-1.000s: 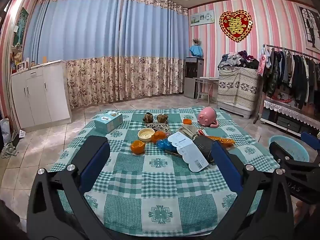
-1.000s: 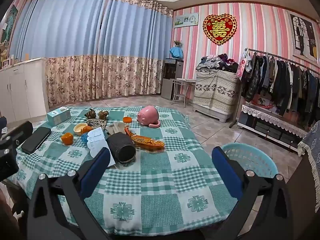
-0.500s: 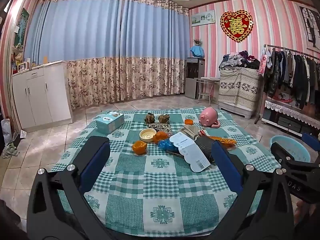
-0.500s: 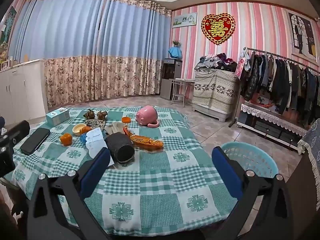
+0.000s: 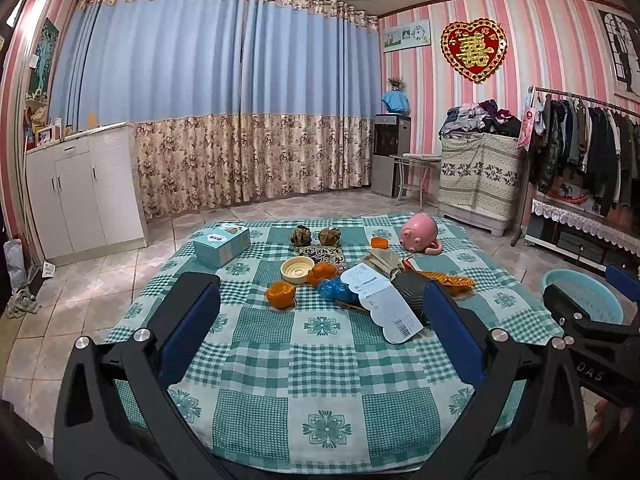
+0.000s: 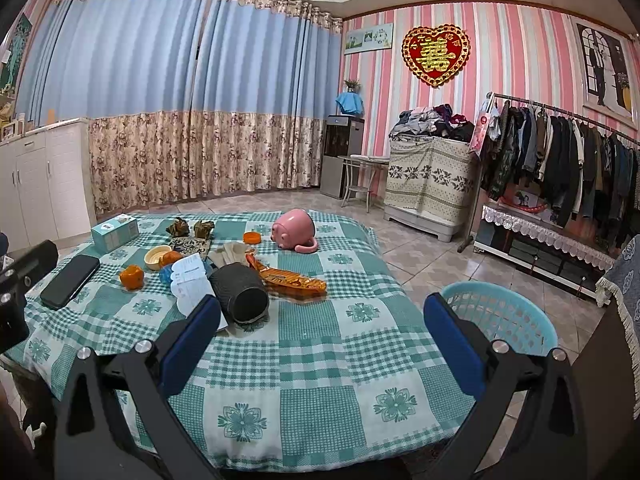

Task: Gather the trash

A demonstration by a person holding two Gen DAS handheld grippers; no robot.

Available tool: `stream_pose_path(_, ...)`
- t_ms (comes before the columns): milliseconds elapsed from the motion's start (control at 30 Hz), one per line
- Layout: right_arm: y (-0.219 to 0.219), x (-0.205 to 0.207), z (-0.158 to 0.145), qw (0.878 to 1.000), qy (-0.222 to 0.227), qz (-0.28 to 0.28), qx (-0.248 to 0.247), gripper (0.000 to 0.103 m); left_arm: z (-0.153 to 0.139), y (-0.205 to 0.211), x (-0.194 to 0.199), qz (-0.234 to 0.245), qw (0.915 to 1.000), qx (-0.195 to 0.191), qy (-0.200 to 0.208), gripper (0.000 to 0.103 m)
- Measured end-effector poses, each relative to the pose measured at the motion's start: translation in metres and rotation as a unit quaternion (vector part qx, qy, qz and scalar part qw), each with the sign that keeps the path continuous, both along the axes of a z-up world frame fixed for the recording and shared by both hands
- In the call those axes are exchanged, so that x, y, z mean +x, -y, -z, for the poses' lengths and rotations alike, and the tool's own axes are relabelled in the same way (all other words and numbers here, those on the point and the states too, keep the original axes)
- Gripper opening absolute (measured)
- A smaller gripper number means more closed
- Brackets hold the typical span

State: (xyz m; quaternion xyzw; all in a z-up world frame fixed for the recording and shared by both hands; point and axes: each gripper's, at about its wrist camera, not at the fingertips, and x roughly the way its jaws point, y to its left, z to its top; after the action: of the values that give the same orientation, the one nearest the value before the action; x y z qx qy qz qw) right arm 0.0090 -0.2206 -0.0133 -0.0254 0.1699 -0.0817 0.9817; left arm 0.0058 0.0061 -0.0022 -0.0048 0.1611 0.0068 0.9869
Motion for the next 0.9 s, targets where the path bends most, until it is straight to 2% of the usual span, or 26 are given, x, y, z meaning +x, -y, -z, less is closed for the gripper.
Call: stream_pose_path(900,0.001,0.0,0.0008,1.0,-0.001,0.0,0.0,0.099,0.001,0.0011,-0.0022,-0.002,1.0,0.003,0.002,0.098)
